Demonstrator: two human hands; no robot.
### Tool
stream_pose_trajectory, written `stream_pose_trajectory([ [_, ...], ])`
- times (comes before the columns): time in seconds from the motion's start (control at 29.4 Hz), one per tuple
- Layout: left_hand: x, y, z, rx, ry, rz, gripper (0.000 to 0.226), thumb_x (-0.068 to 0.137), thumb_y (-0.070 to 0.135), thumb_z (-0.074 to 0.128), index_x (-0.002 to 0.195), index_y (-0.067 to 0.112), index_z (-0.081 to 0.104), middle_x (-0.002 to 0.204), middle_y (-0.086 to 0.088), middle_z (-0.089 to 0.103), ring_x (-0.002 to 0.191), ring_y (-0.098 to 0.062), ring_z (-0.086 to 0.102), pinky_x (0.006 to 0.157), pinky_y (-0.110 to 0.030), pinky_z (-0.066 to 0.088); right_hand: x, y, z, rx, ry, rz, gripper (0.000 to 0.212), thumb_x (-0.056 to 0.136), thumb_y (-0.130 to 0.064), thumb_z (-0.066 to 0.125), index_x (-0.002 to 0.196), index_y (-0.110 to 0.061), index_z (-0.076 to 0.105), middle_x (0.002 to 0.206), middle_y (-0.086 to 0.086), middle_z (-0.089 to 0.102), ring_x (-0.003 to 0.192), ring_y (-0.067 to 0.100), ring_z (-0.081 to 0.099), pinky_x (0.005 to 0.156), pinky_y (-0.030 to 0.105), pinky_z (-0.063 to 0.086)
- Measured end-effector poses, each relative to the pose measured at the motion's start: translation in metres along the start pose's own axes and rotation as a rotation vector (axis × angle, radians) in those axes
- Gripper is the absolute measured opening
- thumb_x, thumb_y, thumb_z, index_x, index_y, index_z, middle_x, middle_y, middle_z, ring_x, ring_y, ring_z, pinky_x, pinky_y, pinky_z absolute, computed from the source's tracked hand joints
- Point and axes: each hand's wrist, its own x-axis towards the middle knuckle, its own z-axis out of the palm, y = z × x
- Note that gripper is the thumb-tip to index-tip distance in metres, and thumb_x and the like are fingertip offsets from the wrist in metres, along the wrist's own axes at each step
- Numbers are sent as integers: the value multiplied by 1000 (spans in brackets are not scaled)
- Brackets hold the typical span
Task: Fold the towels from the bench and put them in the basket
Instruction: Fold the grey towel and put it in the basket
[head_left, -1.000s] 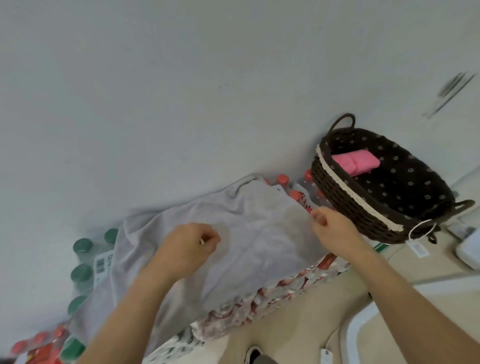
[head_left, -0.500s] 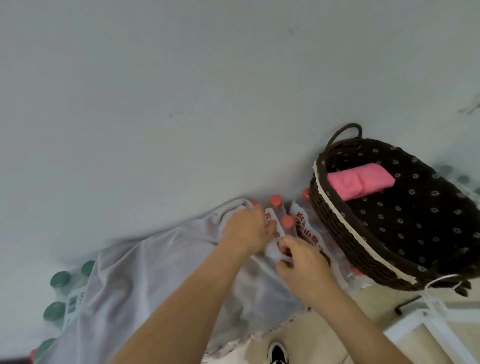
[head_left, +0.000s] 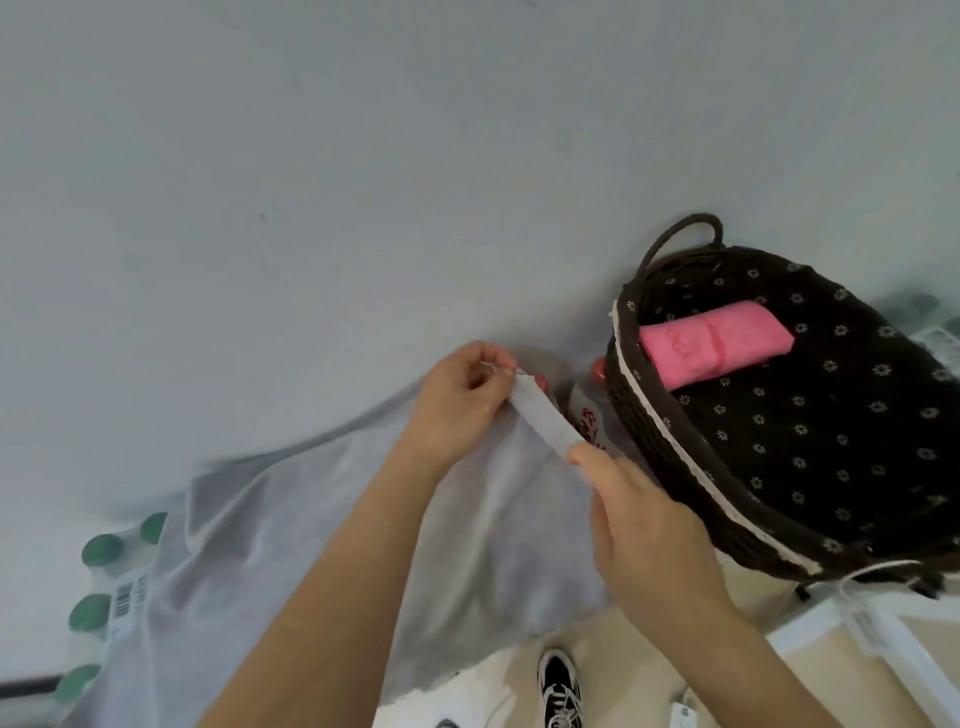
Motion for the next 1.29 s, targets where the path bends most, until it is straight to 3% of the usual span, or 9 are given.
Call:
stream_pose_trajectory([
  [0.14, 5, -8, 16, 26, 30, 18, 10, 94, 9, 53, 90, 16, 59, 69, 3, 49, 55, -1, 42, 57, -15, 37, -7, 12, 8, -190, 6, 129, 69, 60, 0, 79, 116, -29, 50, 76, -2, 63, 46, 21, 59, 38, 22, 25],
  [0.27, 8, 5, 23, -281, 75, 28, 17, 97, 6, 48, 89, 20, 55, 77, 1, 58, 68, -7, 53, 56, -16, 39, -12, 18, 14, -305, -56, 177, 62, 48, 2, 82, 101, -22, 62, 72, 1, 56, 38, 22, 50, 42, 18, 8],
  [0.48, 11, 9, 29, -665, 48, -169, 10, 92, 17, 62, 83, 13, 58, 80, -4, 67, 82, -17, 68, 70, -23, 51, -18, 29, 12, -361, -153, 285, 34, 69, -9, 74, 99, -21, 64, 83, 0, 61, 45, 22, 59, 40, 22, 23],
  [0.61, 0, -6, 20, -483, 167, -219, 19, 82, -4, 66, 73, 9, 55, 64, -4, 55, 65, -18, 58, 74, -33, 54, -23, 22, 1, -305, -59, 199, 43, 64, -12, 76, 104, -20, 63, 93, 3, 60, 72, 24, 60, 48, 28, 38],
  [0.82, -44, -10, -4, -424, 75, -199, 21, 83, -10, 59, 91, 7, 50, 63, 2, 55, 54, -12, 58, 58, -24, 55, 24, -32, 17, -158, 68, -113, 80, 71, -12, 72, 143, -9, 38, 139, 16, 48, 125, 36, 47, 96, 45, 50],
  [0.95, -66, -23, -40, -308, 36, -188, 20, 85, 0, 61, 91, 17, 53, 76, -3, 64, 69, -19, 64, 61, -25, 52, 56, -62, 52, -69, -158, -50, 37, 85, -10, 61, 122, -14, 59, 111, 8, 67, 104, 30, 61, 73, 37, 50],
  [1.09, -85, -78, -119, 291, 479, -100, 16, 85, 10, 59, 95, 21, 65, 88, 4, 69, 85, -17, 64, 77, -27, 45, 60, -70, 71, -162, -80, -71, 5, 83, -10, 63, 80, -9, 67, 78, 12, 70, 74, 34, 65, 58, 38, 50],
  [1.16, -99, -118, -168, 652, 649, -155, 20, 85, 11, 58, 104, 14, 67, 102, -6, 67, 98, -28, 59, 86, -36, 43, 59, -73, 75, -225, -69, -70, 19, 88, -19, 56, 73, -9, 63, 76, 13, 68, 77, 35, 62, 60, 38, 48],
  [1.29, -116, -166, -216, 734, 489, -525, 36, 85, 26, 60, 116, 7, 58, 115, -22, 56, 107, -39, 51, 88, -41, 41, 63, -79, 84, -238, 17, -27, 25, 91, -23, 54, 80, -7, 69, 84, 18, 63, 86, 40, 54, 73, 44, 48],
])
